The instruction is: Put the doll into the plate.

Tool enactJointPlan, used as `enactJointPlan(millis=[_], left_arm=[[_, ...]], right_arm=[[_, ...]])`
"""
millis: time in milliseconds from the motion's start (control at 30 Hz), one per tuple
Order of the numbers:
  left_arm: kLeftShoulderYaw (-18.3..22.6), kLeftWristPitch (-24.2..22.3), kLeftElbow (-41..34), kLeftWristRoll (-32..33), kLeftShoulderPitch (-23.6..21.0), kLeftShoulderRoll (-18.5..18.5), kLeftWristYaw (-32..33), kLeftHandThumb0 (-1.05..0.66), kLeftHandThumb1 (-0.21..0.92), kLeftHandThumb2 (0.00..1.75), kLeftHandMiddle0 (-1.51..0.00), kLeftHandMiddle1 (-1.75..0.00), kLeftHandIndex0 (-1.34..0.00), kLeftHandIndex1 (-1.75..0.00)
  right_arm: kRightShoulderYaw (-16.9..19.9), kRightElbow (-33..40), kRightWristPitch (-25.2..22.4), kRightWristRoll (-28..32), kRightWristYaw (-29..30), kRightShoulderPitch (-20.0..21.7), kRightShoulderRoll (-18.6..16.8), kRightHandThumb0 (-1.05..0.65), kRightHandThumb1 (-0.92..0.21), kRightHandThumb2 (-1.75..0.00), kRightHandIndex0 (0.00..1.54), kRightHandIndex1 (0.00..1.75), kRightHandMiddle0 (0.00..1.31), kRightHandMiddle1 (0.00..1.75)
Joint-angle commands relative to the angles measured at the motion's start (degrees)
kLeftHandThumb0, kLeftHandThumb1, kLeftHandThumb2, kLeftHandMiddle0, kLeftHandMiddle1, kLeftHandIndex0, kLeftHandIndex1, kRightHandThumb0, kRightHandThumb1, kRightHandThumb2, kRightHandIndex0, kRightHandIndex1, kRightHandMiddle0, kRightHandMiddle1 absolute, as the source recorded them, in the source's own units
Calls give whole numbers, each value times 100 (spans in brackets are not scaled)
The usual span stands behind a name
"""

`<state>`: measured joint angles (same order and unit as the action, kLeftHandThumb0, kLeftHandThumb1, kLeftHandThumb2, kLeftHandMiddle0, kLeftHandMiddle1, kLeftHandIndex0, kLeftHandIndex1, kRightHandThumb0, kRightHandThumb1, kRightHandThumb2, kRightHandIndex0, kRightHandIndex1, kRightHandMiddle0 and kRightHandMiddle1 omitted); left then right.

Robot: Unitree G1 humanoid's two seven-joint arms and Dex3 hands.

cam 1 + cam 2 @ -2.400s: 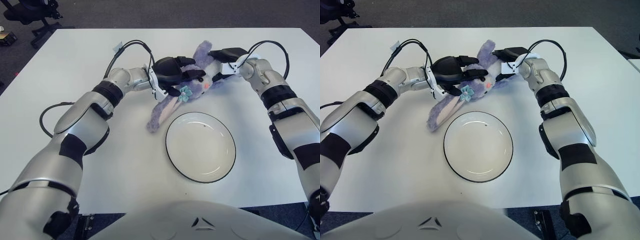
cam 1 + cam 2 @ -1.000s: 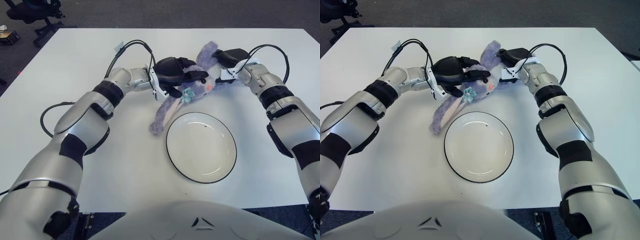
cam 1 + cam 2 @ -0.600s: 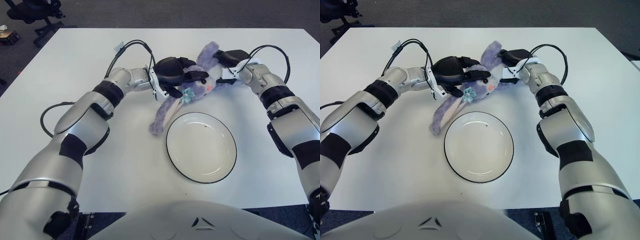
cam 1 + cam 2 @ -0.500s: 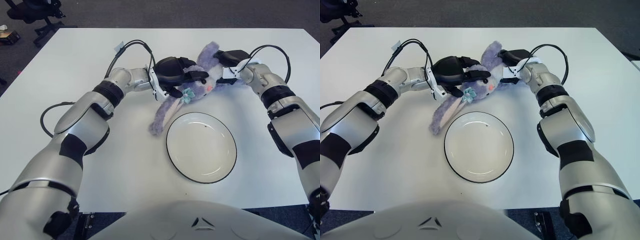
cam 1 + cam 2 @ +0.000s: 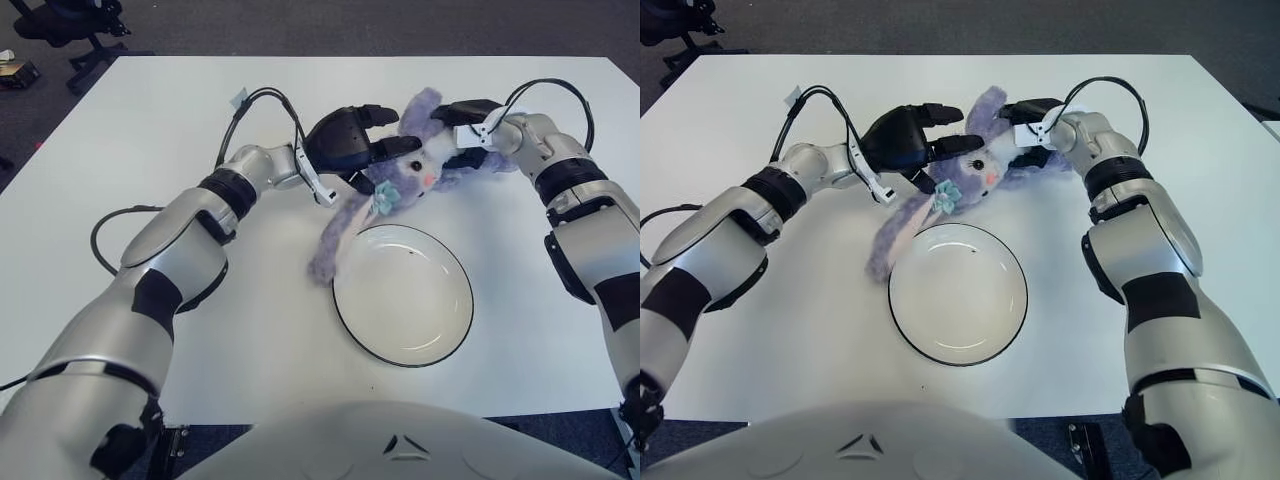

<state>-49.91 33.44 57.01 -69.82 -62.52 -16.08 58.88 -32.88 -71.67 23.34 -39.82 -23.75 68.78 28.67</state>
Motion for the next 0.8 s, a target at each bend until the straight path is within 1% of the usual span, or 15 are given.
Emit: enactJointPlan(millis=[0,133,267,300,400,500,533,567,600,633,667,733,767], left_arm=[[-75,-102,76,-41,16,20,101,-48,92,46,-89,-4,-74,-13],[-74,-239,39,-44,39,24,154,-47,92,45,-88,-3,-73,-13],[-33,-412,-41,-13,104,11,159,-47,92,44,-85,-2,-72,-13],[-26,-465,-62,-12,121,8,180,-46,92,45,-83,-1,-71,-12],[18,-732,-112,-20,193,32,410,-46,92,44,-81,0,-70,-12],[39,-947,-112,-24,235,77,678,-45,92,44,-80,0,-70,-12],[42,-1011,-106,-26,244,94,769,-45,92,43,-79,0,-70,-12],[61,-1127,-94,-29,259,129,942,-45,92,43,-79,0,-70,-12],[94,-1253,-97,-24,280,171,1143,-44,92,43,-79,0,-69,-12],[112,-1334,-95,-18,289,200,1273,-44,92,42,-80,-1,-69,-12],[149,-1425,-138,0,318,227,1411,-44,92,42,-80,-1,-69,-12],[195,-1534,-217,36,362,259,1567,-44,92,41,-82,-1,-70,-12],[211,-1573,-245,51,377,273,1624,-43,92,40,-83,-2,-70,-13]], right_arm=[[-92,-101,-118,-104,-356,52,20,0,-31,-131,63,169,40,175],[-207,-169,-374,-211,-615,278,-3,0,-31,-132,62,171,40,175],[-504,-261,-724,-504,-1121,688,-116,0,-31,-132,62,172,40,175],[-589,-273,-775,-589,-1247,780,-142,0,-28,-136,64,173,42,175],[-864,-333,-926,-867,-1636,1061,-246,0,-29,-136,63,174,41,175],[-957,-385,-997,-975,-1834,1174,-306,0,-26,-136,66,174,47,166],[-971,-400,-1007,-995,-1882,1196,-318,0,-27,-132,65,174,52,157],[-998,-425,-1012,-1022,-1966,1236,-333,-1,-28,-130,65,175,53,154],[-1024,-451,-994,-1043,-2067,1285,-341,-1,-31,-124,63,175,56,147],[-1041,-468,-978,-1052,-2129,1317,-344,-1,-36,-120,55,174,51,155],[-1064,-485,-940,-1067,-2198,1352,-336,-1,-38,-119,52,174,49,158],[-1093,-502,-872,-1093,-2278,1395,-318,-1,-53,-98,45,166,43,158],[-1103,-507,-845,-1107,-2306,1411,-311,-1,-62,-83,42,162,41,156]])
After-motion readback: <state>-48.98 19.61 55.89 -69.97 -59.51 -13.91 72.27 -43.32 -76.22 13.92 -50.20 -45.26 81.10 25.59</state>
